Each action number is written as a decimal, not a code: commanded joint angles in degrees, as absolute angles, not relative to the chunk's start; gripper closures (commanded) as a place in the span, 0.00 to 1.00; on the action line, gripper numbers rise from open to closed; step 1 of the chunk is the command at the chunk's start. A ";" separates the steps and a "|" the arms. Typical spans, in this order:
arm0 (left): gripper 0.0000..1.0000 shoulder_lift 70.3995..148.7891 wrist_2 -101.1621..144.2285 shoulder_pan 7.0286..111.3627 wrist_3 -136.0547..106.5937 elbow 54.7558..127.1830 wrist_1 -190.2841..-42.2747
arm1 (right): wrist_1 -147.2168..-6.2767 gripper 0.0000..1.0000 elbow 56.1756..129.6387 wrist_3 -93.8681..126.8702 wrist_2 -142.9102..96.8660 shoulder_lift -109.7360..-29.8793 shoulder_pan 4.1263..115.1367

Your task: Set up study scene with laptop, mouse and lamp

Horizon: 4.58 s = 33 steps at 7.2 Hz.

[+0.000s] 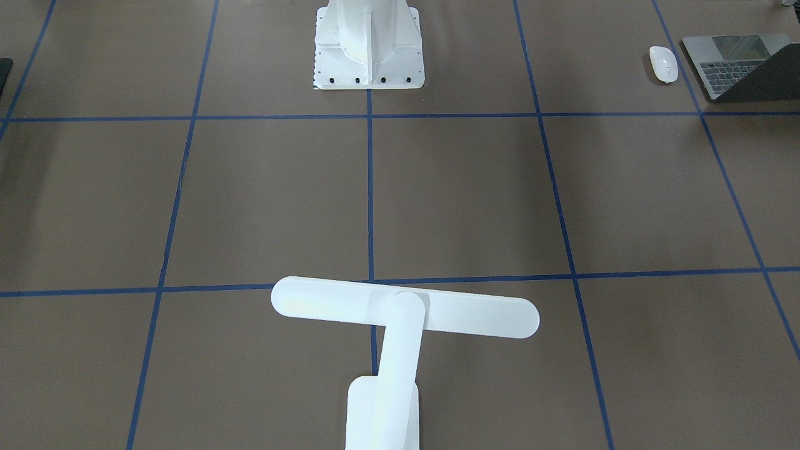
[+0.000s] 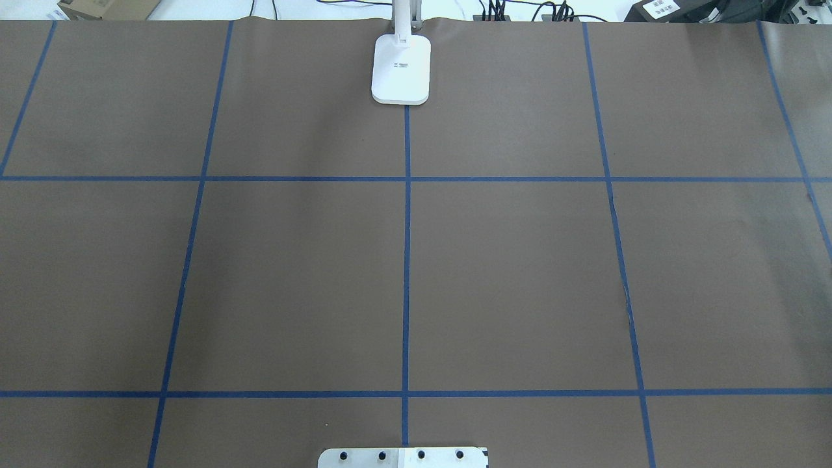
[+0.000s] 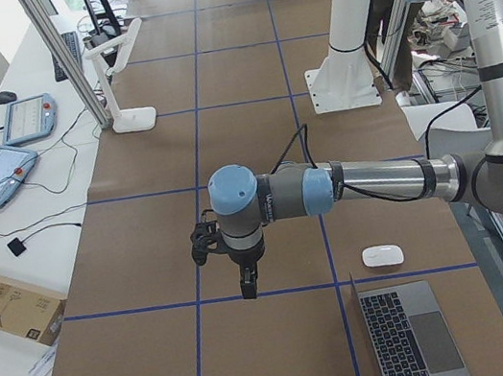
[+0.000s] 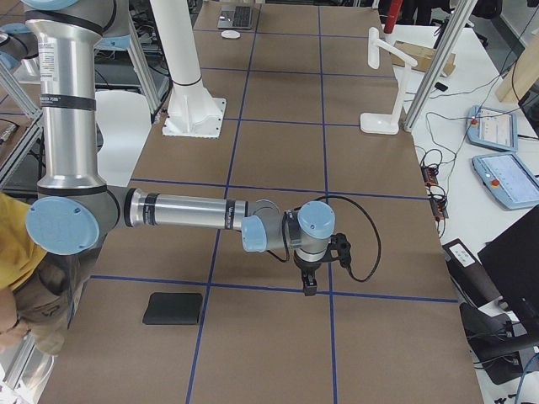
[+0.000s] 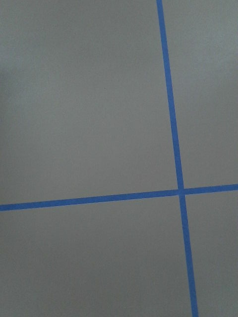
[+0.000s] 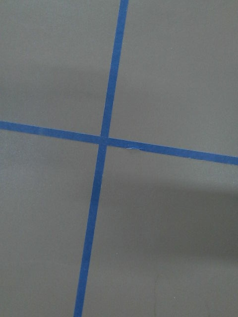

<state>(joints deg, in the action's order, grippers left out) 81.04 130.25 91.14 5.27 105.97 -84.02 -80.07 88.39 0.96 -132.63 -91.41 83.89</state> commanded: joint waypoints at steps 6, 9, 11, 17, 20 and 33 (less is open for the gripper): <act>0.00 81.12 130.25 91.14 5.36 106.26 -83.85 | -79.98 0.00 88.42 0.88 -132.63 -91.41 83.85; 0.00 81.03 129.64 91.40 5.71 105.21 -83.93 | -79.98 0.00 88.42 0.88 -132.63 -91.41 83.85; 0.00 81.21 129.64 94.99 5.01 101.36 -86.20 | -79.28 0.00 88.42 1.05 -132.63 -91.41 83.76; 0.00 74.55 130.08 103.16 -22.17 99.93 -85.44 | -78.75 0.00 88.42 0.97 -132.71 -91.49 83.58; 0.02 72.07 129.73 112.80 -29.36 100.98 -74.49 | -77.34 0.00 88.42 0.88 -132.72 -92.20 83.58; 0.75 67.76 135.70 121.38 -39.64 90.00 -78.04 | -77.26 0.00 88.42 0.88 -132.71 -92.55 83.58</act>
